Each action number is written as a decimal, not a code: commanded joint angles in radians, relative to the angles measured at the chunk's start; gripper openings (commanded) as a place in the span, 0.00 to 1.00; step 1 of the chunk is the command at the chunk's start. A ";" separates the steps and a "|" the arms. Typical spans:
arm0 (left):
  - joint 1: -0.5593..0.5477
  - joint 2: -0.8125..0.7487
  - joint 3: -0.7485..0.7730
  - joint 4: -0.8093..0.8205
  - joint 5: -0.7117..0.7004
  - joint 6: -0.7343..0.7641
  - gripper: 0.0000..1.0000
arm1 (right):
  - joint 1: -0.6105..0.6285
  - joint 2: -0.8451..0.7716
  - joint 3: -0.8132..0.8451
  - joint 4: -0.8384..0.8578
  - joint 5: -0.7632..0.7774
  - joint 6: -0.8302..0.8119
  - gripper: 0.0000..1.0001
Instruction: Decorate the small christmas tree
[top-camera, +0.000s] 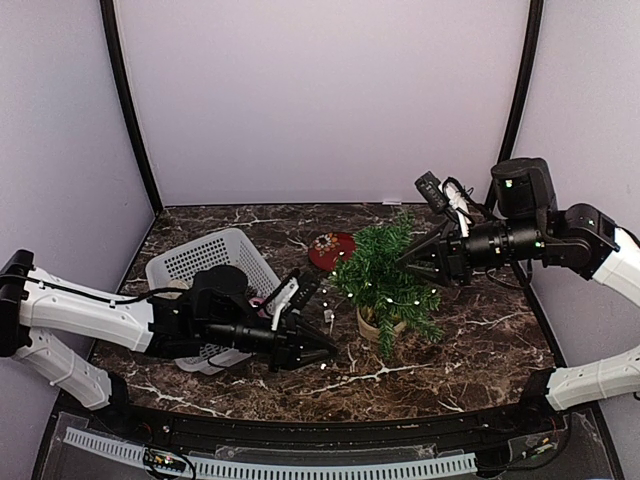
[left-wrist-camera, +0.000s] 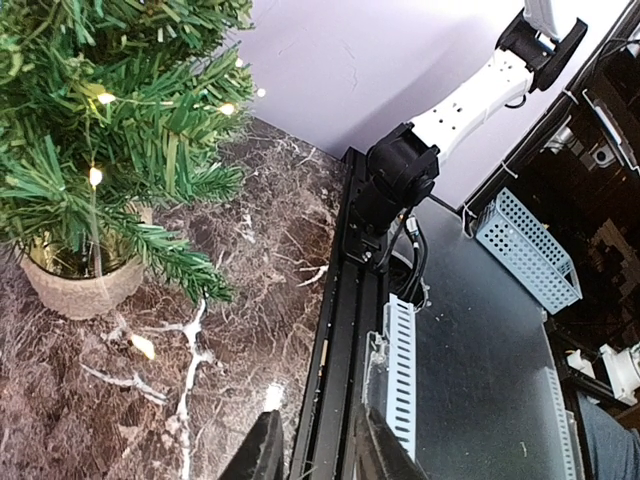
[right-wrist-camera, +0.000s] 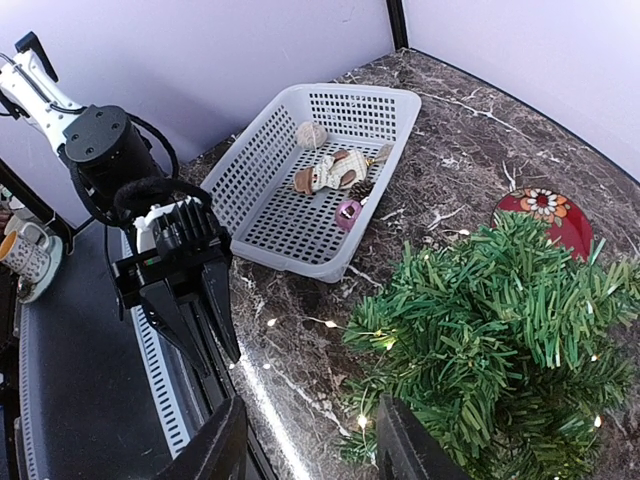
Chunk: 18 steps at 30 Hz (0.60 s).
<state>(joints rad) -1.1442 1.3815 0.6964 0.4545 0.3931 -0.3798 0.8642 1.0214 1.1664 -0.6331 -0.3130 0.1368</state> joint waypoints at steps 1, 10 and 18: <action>-0.006 -0.107 -0.034 -0.053 -0.045 -0.013 0.29 | 0.009 -0.013 0.026 0.020 0.010 0.009 0.44; -0.005 -0.092 -0.013 -0.134 -0.082 0.005 0.44 | 0.009 -0.022 0.027 0.023 0.002 0.020 0.45; -0.006 0.066 0.048 -0.093 0.133 0.030 0.48 | 0.009 -0.038 0.015 0.016 0.009 0.027 0.46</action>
<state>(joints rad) -1.1442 1.3979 0.7017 0.3450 0.4133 -0.3729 0.8642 1.0046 1.1664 -0.6350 -0.3130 0.1520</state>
